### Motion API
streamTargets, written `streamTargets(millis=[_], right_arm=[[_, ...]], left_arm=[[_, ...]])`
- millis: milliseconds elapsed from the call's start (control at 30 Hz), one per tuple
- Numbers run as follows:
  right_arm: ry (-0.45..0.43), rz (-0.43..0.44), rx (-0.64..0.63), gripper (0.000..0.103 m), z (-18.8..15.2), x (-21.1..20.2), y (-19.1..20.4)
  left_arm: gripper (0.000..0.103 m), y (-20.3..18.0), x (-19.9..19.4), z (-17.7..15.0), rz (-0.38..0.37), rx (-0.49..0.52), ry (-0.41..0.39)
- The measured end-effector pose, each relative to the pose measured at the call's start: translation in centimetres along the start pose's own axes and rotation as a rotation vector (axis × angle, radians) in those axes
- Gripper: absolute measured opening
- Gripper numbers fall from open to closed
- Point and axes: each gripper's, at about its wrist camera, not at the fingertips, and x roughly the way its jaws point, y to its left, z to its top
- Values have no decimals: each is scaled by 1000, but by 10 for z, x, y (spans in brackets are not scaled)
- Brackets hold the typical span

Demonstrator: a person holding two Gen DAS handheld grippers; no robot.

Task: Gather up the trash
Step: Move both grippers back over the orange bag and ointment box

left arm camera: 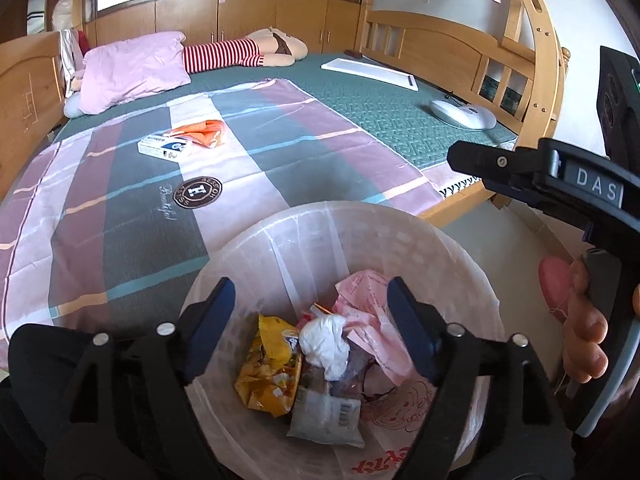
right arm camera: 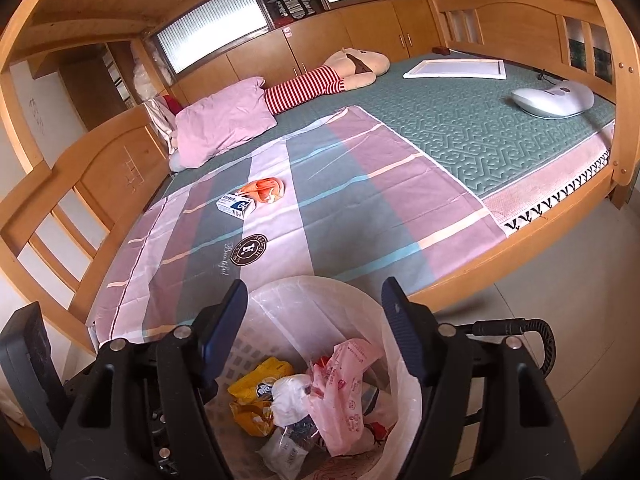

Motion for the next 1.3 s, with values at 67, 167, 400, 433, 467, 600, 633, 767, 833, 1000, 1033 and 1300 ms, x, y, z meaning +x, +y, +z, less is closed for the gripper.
streamTargets(millis=[67,167,400,433,467,600,633,767,833,1000,1033,1300], right_arm=[[1,2,1,69,0,0,0],[1,5,-6,69,0,1,3],[19,6,-24,69,-2,7,8],[22,1,-33,69,-2,8,9],[24,-9,-46,69,-3,8,11],[21,-75,-115,69,-6,11,19],[19,-90,-132,69,-7,11,21],[21,-120,-177,70,-10,14,27],[31,-114,-168,70,-8,18,27],[55,-80,-139,70,14,36,35],[60,-70,-141,70,20,41,37],[154,-23,-259,70,75,140,91]], left_arm=[[80,0,-4,0,29,0,-18],[82,4,-14,2,119,-19,-81],[85,24,-40,7,229,-111,-216],[86,27,-43,7,237,-126,-224],[86,30,-44,8,243,-137,-229],[87,37,-47,8,259,-174,-232],[87,38,-47,8,261,-179,-229],[88,38,-44,7,265,-188,-214],[89,40,-41,7,265,-191,-203],[89,60,-26,11,286,-230,-169],[89,69,-23,13,301,-250,-168],[89,193,20,44,413,-523,-112]])
